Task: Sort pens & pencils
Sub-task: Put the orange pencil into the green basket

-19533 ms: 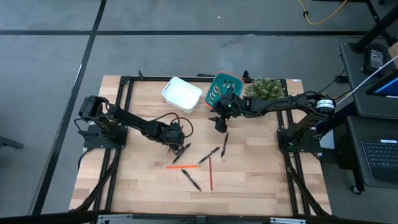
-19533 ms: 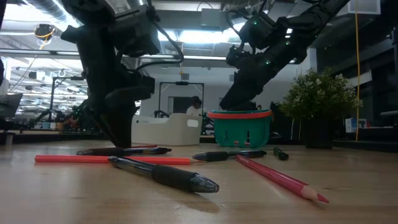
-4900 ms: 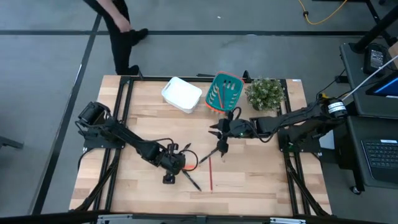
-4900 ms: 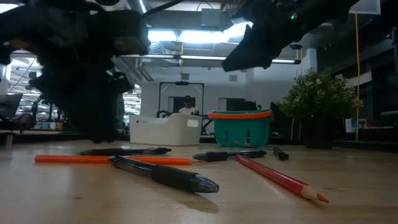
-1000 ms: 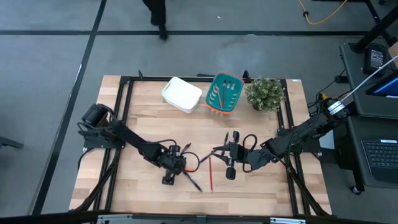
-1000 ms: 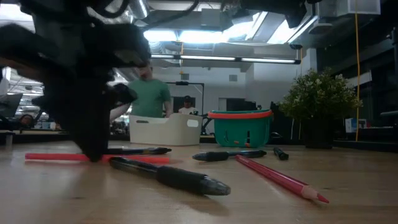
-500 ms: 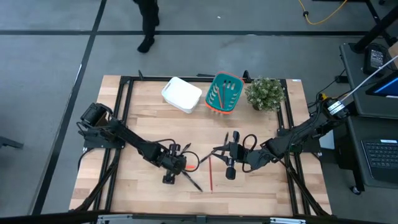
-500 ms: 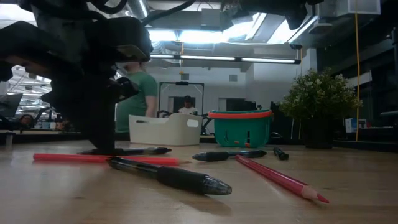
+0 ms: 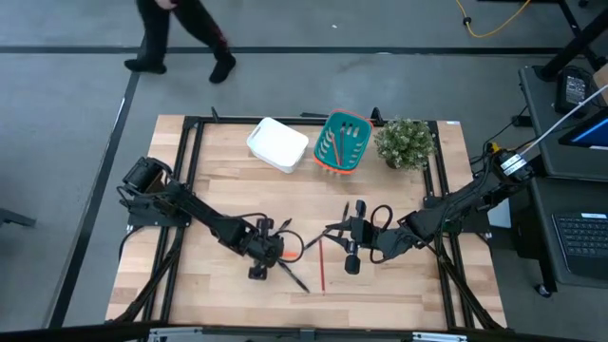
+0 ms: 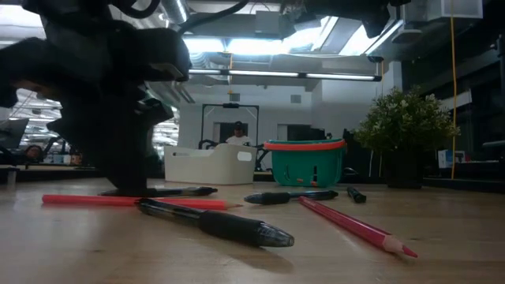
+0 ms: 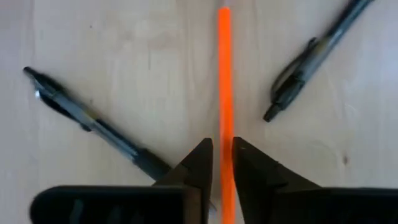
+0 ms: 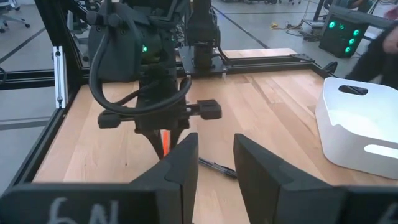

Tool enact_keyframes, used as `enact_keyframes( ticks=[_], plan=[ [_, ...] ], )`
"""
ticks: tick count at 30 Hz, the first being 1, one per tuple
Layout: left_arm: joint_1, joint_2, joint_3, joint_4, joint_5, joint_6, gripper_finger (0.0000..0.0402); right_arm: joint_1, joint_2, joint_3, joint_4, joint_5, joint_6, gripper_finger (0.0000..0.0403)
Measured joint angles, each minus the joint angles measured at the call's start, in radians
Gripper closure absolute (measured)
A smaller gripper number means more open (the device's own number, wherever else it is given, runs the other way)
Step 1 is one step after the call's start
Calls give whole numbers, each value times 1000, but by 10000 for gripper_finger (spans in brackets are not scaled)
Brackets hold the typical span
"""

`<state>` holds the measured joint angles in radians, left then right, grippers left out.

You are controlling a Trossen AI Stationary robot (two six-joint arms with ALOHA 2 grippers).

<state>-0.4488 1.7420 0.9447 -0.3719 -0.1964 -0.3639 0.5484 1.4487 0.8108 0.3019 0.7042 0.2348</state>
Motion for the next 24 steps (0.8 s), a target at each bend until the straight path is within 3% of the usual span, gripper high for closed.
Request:
enact_keyframes(
  ticks=[7, 15, 24],
  plan=[
    [4, 0, 0, -2, -6, -27, 313, 0, 0, 0, 0, 0, 0, 298],
    [3, 0, -3, 3, 28, -56, 314, 0, 0, 0, 0, 0, 0, 299],
    [8, -6, -93, 72, 10, -131, 314, 0, 0, 0, 1, 0, 0, 299]
  ],
)
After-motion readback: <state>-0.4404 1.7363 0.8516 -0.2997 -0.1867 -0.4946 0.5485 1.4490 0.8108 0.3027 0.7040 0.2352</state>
